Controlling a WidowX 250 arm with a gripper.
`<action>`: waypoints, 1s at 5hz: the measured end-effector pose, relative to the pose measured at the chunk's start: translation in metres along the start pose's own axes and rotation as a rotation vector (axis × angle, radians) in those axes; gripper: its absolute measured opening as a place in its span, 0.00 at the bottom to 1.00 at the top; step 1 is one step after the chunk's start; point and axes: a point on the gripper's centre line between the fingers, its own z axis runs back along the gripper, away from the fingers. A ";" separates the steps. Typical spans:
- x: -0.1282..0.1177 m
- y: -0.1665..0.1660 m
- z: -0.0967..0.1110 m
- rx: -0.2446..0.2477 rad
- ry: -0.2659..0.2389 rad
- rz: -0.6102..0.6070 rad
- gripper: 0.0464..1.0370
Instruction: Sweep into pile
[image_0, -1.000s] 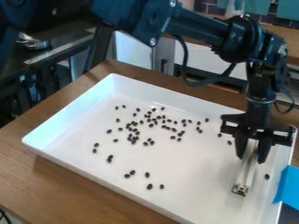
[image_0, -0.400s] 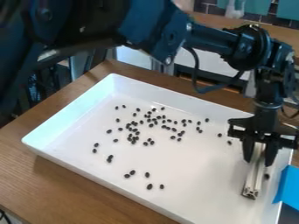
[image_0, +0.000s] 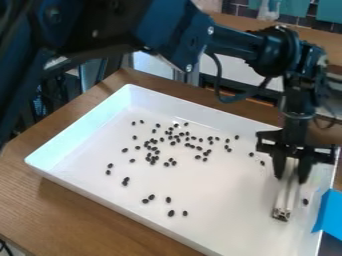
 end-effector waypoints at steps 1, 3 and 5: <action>0.011 0.039 0.000 0.015 0.010 0.030 0.34; 0.020 0.095 0.003 0.023 0.039 0.029 0.34; 0.016 0.167 0.013 0.049 0.049 0.025 0.34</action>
